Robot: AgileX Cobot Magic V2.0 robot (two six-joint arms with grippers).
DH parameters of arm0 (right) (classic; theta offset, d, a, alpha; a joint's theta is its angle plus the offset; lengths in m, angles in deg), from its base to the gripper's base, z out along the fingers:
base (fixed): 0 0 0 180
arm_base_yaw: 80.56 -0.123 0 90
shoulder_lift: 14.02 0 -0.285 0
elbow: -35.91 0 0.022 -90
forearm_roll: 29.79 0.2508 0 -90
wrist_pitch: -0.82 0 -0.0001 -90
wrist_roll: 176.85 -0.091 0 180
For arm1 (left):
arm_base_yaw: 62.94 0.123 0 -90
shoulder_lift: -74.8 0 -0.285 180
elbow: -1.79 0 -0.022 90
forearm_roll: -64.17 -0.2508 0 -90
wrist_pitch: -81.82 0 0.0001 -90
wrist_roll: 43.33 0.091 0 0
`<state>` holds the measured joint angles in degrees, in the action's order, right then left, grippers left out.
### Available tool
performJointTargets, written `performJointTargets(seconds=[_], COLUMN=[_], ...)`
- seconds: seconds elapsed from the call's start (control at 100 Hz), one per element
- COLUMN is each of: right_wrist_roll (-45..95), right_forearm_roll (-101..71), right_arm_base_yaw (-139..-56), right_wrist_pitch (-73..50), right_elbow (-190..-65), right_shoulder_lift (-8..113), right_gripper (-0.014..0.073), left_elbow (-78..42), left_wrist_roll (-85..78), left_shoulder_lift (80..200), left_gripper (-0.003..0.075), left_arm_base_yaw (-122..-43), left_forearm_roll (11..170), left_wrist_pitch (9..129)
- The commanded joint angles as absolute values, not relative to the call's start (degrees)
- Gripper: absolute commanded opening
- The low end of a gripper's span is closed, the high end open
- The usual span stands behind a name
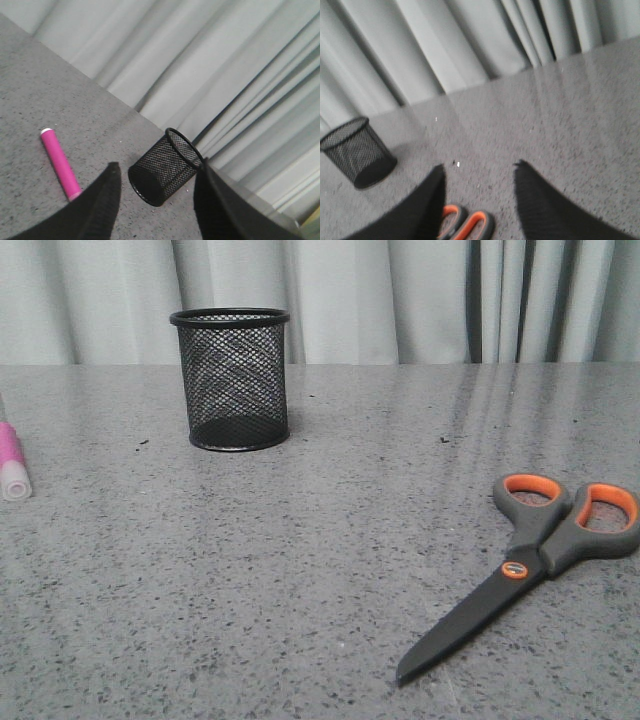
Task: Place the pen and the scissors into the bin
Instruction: 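Move the left gripper down toward the pink marker, then close the left gripper on the pink marker and lift it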
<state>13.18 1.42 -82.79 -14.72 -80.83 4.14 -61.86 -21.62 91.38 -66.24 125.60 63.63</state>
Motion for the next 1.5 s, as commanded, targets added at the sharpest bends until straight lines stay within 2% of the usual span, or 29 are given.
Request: performJointTargets(seconds=[0.0,0.24,0.5,0.68,0.79,1.01,1.49], right_wrist_roll=[14.60,14.60,14.60,14.60,14.60,14.60,14.60], right_forearm_roll=[1.37,1.50,1.50,1.50,1.50,1.50,1.50], right_arm_base_yaw=[-82.50,-83.61,-84.41,-84.41,-84.41,-84.41,-84.41], right_wrist_pitch=[-14.73,-14.04,-14.71,-14.71,-14.71,-14.60,-14.25], right_elbow=[-86.80,-93.16,-93.37,-93.37,-93.37,-92.58,-91.50], right_shoulder_lift=[11.41,21.50,21.89,21.89,21.89,21.89,22.02], right_gripper=[0.0430,0.0435,0.0433,0.0433,0.0433,0.0433,0.0433], left_elbow=[-53.69,-35.82,-18.33,-12.30,-11.17,-11.07,-11.07], left_wrist_roll=[-18.72,-20.64,-44.62,-51.27,-53.82,-56.54,-61.81], left_shoulder_lift=[100.09,127.33,148.12,158.91,163.20,168.07,175.17], left_gripper=[0.0379,0.0333,0.0333,0.0333,0.0330,0.0262,0.0262], left_arm_base_yaw=[-66.69,-66.69,-66.69,-66.69,-66.69,-68.49,-70.35], left_forearm_roll=[123.37,115.45,87.96,82.45,82.59,82.43,78.27], left_wrist_pitch=[59.14,55.01,45.13,38.53,37.18,37.80,35.59])
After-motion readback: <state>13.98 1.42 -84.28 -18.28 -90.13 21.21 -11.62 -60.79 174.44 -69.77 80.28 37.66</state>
